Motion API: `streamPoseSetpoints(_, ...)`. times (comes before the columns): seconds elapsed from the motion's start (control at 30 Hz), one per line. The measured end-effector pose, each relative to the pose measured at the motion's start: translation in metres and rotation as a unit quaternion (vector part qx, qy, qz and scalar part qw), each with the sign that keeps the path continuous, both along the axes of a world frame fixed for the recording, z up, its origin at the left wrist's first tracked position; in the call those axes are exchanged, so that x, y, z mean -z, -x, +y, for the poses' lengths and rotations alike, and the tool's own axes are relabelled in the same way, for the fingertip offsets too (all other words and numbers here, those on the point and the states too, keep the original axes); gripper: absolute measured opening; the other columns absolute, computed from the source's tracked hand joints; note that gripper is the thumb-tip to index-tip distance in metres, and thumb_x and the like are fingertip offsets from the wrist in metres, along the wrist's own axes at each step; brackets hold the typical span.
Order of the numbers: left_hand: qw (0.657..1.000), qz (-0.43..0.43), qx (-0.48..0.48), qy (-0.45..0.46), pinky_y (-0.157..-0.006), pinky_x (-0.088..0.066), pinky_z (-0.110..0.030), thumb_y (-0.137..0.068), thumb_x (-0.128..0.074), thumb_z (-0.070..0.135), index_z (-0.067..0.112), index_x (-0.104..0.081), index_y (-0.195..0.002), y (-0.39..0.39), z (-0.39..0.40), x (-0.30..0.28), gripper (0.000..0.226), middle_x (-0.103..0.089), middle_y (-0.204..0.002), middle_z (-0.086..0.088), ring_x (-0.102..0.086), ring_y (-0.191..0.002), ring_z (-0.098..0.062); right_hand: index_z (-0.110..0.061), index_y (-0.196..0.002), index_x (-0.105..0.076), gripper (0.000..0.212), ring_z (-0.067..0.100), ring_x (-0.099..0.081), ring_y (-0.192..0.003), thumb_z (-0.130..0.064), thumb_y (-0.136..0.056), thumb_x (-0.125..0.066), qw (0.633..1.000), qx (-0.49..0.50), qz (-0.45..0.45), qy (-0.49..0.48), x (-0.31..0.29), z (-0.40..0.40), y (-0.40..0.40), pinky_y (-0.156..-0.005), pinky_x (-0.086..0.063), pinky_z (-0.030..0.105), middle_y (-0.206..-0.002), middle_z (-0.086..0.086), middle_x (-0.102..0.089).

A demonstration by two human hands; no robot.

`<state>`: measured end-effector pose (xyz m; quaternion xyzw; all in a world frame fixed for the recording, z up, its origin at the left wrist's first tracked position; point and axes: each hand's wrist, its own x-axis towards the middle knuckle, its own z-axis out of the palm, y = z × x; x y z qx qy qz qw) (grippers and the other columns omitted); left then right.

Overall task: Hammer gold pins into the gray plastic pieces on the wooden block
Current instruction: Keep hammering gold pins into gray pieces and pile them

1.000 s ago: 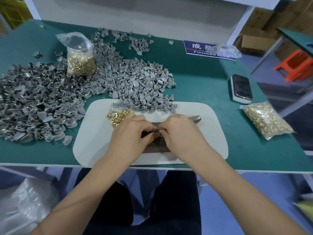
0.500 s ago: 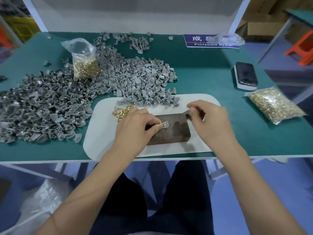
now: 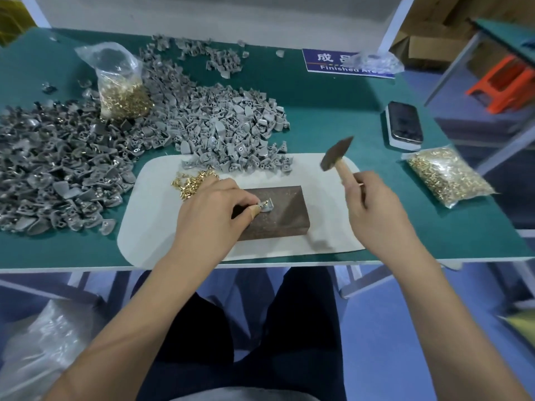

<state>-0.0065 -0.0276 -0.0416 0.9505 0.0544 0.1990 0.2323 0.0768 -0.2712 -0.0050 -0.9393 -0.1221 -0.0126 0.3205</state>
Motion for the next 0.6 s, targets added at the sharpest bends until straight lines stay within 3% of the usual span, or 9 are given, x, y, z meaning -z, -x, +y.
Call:
streamPoseSetpoints(0.07,1.000,-0.001,0.004,-0.002,-0.059,-0.033,-0.028,-0.087,-0.068,0.046,0.041,-0.075,-0.090,-0.001,0.001,-0.001,0.009,-0.056,-0.079,0.018,-0.046,-0.090,-0.011,-0.030,-0.109,-0.059,0.018,0.020,-0.056,-0.067,-0.042,-0.107,-0.046,0.988,-0.076,0.056,-0.121,-0.007,0.009,0.011,-0.058,-0.044,0.035,-0.077,0.003,-0.063)
streamPoseSetpoints(0.13,1.000,-0.008,0.004,-0.007,-0.059,-0.031,-0.027,-0.087,-0.070,0.044,0.040,-0.075,-0.089,-0.001,0.001,-0.001,0.007,-0.056,-0.079,0.018,-0.046,-0.088,-0.011,-0.035,-0.108,-0.064,0.018,0.015,-0.043,-0.056,-0.039,-0.108,-0.046,0.976,-0.133,0.092,-0.148,-0.005,0.014,0.020,-0.048,-0.035,0.027,-0.066,-0.004,-0.050)
streamPoseSetpoints(0.2,1.000,-0.015,0.001,-0.011,-0.059,-0.032,-0.027,-0.086,-0.073,0.040,0.039,-0.075,-0.087,0.000,-0.002,-0.001,0.003,-0.056,-0.079,0.017,-0.047,-0.088,-0.012,-0.032,-0.104,-0.065,0.022,0.011,-0.037,-0.057,-0.041,-0.108,-0.045,0.975,-0.145,0.110,-0.129,-0.001,0.018,0.024,-0.053,-0.033,0.025,-0.061,-0.011,-0.041)
streamPoseSetpoints(0.27,1.000,-0.022,-0.008,-0.006,-0.059,-0.036,-0.027,-0.085,-0.075,0.036,0.036,-0.074,-0.085,0.001,-0.005,0.001,0.001,-0.056,-0.078,0.016,-0.049,-0.088,-0.012,-0.028,-0.099,-0.061,0.027,0.011,-0.039,-0.060,-0.045,-0.108,-0.042,0.981,-0.146,0.098,-0.078,0.000,0.019,0.026,-0.058,-0.036,0.031,-0.062,-0.011,-0.043)
streamPoseSetpoints(0.37,1.000,-0.028,-0.006,-0.001,-0.057,-0.036,-0.027,-0.084,-0.076,0.033,0.034,-0.074,-0.084,0.000,-0.005,0.003,0.003,-0.054,-0.078,0.016,-0.048,-0.088,-0.012,-0.046,-0.093,-0.056,0.023,0.009,-0.045,-0.062,-0.052,-0.106,-0.038,0.987,-0.149,0.061,-0.016,-0.005,0.020,0.027,-0.060,-0.040,0.034,-0.066,-0.018,-0.053)
streamPoseSetpoints(0.5,0.999,-0.034,0.002,-0.005,-0.057,-0.036,-0.027,-0.084,-0.078,0.034,0.034,-0.074,-0.086,0.000,-0.004,0.004,0.004,-0.052,-0.078,0.017,-0.048,-0.087,-0.013,-0.044,-0.109,-0.060,0.026,0.013,-0.048,-0.063,-0.054,-0.105,-0.036,0.992,-0.115,0.011,-0.058,-0.006,0.026,0.034,-0.059,-0.043,0.036,-0.069,-0.014,-0.055)
streamPoseSetpoints(0.6,1.000,-0.027,-0.006,0.014,-0.057,-0.040,-0.028,-0.084,-0.078,0.032,0.036,-0.075,-0.085,0.001,-0.004,0.003,0.005,-0.054,-0.078,0.016,-0.049,-0.086,-0.013,-0.038,-0.117,-0.062,0.029,0.013,-0.051,-0.067,-0.050,-0.106,-0.038,0.993,-0.118,0.019,-0.026,0.003,0.033,0.042,-0.066,-0.048,0.039,-0.070,-0.013,-0.058)
